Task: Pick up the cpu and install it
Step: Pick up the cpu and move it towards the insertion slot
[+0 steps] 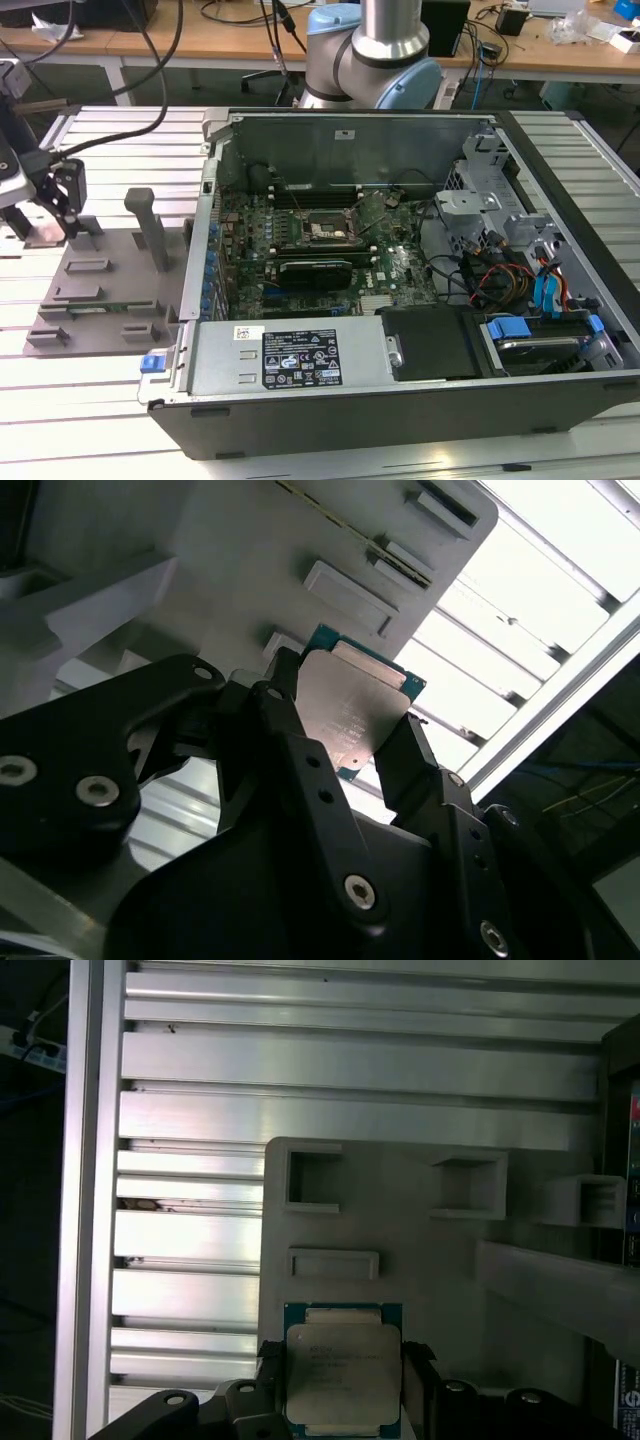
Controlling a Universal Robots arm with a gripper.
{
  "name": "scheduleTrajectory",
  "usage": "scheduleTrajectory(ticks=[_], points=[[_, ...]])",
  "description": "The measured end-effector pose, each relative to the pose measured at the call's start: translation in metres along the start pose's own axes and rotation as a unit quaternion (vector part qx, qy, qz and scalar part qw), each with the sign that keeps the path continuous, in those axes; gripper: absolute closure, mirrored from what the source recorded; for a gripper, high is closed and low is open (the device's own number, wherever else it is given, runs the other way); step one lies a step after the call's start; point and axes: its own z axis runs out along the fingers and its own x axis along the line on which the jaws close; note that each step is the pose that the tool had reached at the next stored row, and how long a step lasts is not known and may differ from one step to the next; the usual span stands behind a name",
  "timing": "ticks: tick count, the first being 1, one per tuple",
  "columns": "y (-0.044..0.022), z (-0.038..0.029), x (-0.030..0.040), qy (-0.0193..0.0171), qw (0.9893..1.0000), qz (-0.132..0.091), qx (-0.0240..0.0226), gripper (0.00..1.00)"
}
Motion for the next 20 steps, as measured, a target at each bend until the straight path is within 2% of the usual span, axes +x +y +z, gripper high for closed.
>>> scheduleTrajectory(ticks=[15,20], points=[[-0.0001,-0.0109,0.0000,0.0000,1.0000,0.000,0.0000,0.45],[-0.0001,-0.0167,0.0000,0.0000,1.0000,0.000,0.0000,0.45]])
